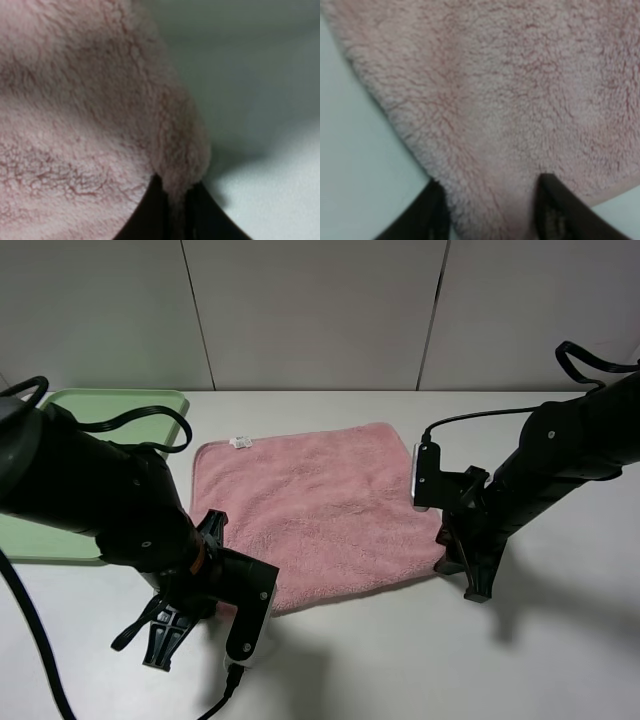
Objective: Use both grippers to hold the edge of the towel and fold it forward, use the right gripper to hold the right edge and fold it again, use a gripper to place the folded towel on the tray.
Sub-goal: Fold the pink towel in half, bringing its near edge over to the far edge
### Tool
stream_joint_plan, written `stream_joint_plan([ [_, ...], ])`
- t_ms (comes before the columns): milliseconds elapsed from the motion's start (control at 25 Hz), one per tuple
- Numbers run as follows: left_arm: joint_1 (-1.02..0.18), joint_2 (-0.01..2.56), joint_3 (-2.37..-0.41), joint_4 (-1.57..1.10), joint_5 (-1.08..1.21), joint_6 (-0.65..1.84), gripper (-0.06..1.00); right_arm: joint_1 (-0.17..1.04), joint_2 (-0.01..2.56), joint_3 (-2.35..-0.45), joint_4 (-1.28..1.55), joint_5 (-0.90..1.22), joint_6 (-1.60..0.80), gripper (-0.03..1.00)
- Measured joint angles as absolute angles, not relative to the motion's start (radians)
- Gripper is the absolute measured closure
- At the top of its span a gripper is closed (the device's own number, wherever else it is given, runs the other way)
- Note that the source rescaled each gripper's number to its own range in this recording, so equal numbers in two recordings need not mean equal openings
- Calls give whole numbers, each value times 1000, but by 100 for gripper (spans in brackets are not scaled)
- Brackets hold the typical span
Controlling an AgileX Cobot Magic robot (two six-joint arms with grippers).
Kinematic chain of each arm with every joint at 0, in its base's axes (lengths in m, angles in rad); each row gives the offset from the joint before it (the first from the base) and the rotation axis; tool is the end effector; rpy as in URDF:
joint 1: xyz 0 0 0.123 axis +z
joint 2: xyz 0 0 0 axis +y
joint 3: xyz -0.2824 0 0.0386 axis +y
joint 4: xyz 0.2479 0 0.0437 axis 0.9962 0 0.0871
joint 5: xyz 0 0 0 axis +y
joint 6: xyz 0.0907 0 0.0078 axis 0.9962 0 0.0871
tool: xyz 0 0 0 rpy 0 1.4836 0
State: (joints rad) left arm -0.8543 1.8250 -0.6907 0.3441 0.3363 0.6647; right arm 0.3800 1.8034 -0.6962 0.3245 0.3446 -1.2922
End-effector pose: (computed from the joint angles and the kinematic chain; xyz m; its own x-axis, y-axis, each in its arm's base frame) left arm 0.1857 -0.1978 0.0919 0.2621 0.9648 -0.0208 0.9402 -0.2505 0.2306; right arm 0.2494 0.1102 0.0984 -0.1745 -0.9621 -0.2097 -0.9709 0.2036 -0.1262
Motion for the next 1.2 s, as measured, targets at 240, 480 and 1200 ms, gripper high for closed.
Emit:
stream_joint_plan([
  [240,-854,1825,-691,344,325,665,94,380,1803,-696,325,345,-1267,82],
  [480,-854,1825,-691,344,273,665,94,380,1803,-696,325,345,-1265,97],
  [1200,-854,1825,-691,341,153,665,94,380,1727,-695,323,376,-1235,97],
])
